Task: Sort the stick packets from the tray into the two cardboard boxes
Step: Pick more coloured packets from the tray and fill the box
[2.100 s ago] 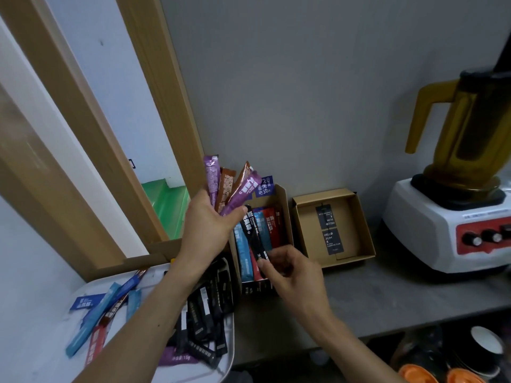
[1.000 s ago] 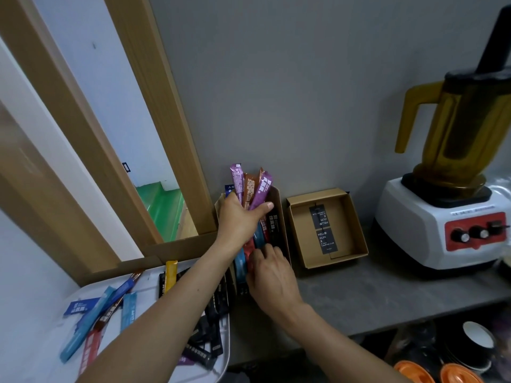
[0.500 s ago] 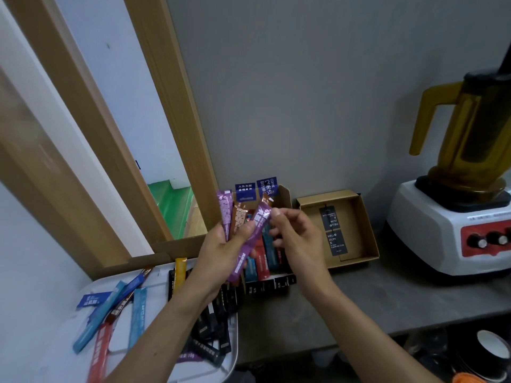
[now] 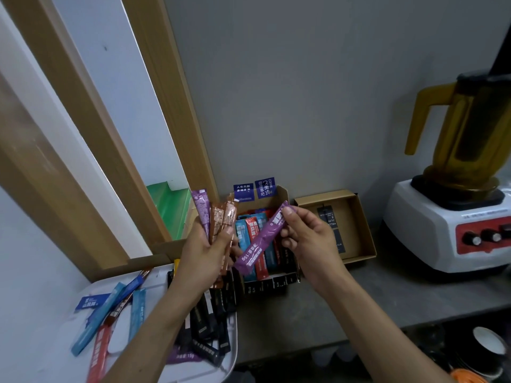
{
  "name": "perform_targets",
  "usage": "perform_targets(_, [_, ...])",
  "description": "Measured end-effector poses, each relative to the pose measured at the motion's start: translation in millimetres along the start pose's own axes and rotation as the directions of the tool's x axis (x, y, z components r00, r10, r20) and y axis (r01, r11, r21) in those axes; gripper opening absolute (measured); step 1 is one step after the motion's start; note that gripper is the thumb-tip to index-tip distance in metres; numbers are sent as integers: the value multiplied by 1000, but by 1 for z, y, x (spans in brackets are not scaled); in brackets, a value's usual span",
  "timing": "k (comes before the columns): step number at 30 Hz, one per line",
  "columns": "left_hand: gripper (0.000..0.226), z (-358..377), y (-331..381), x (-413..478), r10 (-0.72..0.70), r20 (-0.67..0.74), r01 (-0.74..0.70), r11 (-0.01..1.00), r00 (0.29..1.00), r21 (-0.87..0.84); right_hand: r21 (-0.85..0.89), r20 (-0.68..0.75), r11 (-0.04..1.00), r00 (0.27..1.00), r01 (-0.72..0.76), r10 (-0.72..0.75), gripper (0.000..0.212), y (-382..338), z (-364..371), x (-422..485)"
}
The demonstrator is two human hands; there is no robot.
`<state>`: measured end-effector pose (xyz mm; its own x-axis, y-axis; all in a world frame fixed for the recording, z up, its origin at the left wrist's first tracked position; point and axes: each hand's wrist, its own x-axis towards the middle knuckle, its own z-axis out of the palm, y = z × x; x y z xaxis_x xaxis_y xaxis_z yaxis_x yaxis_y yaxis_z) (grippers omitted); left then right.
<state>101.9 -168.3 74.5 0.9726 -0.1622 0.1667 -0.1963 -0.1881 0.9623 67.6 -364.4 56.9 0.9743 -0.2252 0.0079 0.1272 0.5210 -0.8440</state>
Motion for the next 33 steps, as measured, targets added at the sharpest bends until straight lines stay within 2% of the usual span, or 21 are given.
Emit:
perform_targets(3, [24,0,-1,-4,-8,71,9,1000,997,-19,30,-11,999,1000,11,-11,31,2,-5,2])
perform_targets(6, [21,0,-1,-4,-95,85,103,990,992,-93,30,-12,999,1000,15,-14,26,4,-9,3])
perform_targets(9, [24,2,0,0,-121,87,133,978,989,-159,-56,-27,998,999,23,-24,38,4,-7,3])
perform_targets(12, [24,8,10,4,-32,108,34,999,994,-16,-140,-47,989,998,39,-46,51,7,-3,4])
perform_targets(17, [47,19,20,18,-44,185,3,977,982,214,-116,-25,993,999,36,-39,43,10,1,3])
perform_targets(20, [39,21,20,24,-19,147,-13,976,989,217,-114,-30,991,996,75,-79,38,11,-1,-1])
perform_targets(22, [35,20,20,27,-33,109,16,988,994,152,-233,17,969,997,77,-76,42,13,-5,-6])
perform_targets(25, [36,20,23,30,-38,93,28,993,995,111,-410,136,911,991,46,12,34,21,-10,-14])
perform_targets(29, [24,21,32,34,47,12,-47,995,999,92,-424,156,904,988,49,19,31,32,-14,-15])
perform_targets(33, [29,19,37,43,105,-59,-93,981,993,173,-446,150,891,988,85,-19,35,32,-13,-15])
